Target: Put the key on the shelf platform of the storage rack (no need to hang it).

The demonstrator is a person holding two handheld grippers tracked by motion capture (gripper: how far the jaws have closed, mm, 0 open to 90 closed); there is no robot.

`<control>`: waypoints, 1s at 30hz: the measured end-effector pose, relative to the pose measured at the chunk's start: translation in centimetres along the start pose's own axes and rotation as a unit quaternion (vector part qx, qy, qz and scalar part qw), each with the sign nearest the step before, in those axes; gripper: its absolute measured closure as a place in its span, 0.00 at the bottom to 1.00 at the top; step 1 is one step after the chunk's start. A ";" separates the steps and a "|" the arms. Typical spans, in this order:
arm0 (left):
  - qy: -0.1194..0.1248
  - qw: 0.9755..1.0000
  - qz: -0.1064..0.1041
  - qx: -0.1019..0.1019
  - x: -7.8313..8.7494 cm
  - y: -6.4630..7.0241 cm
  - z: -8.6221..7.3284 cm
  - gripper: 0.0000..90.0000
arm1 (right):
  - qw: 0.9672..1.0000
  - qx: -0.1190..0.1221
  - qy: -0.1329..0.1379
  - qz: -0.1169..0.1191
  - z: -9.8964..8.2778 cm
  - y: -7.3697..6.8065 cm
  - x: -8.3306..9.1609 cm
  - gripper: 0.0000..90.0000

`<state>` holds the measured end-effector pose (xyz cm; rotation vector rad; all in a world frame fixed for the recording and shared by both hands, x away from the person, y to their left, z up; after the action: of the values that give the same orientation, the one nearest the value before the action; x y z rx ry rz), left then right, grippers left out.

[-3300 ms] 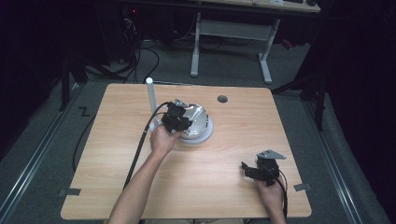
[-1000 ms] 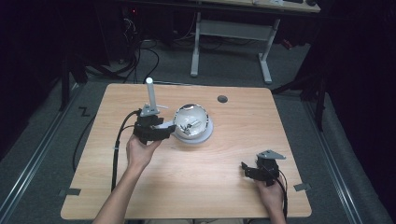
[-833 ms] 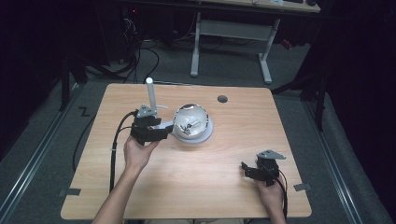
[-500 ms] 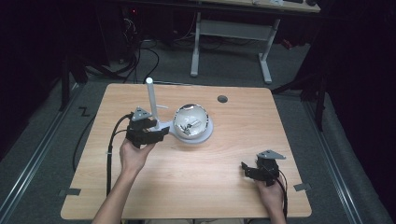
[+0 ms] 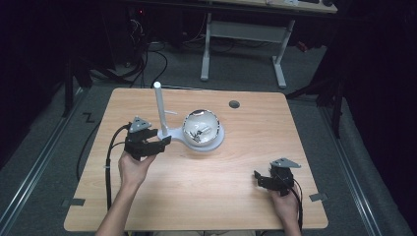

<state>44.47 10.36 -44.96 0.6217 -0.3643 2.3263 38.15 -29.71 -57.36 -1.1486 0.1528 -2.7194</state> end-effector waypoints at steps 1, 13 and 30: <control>0.001 1.000 0.001 0.000 0.1 0.0 0.0 0.44 | 1.000 0.000 0.000 0.000 0.0 0.0 0.0 0.26; 0.007 1.000 0.015 0.007 1.3 -0.3 -0.9 0.44 | 1.000 0.000 0.000 0.000 0.0 0.0 0.0 0.26; 0.019 0.999 0.027 0.020 2.8 -0.2 -2.3 0.45 | 1.000 0.000 0.000 0.000 0.0 0.0 0.0 0.26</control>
<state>42.03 13.07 -45.38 0.5932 -0.3219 2.3991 38.15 -29.70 -57.36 -1.1488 0.1527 -2.7195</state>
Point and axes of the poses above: each handheld gripper's, and its own axes: x roughly backward along the jaws, z roughly out of its top, y roughly to its right, the point moved 6 cm from there along -x, roughly forward along the jaws, and after that the axes turned 15 degrees about -x, right-handed, at the moved point
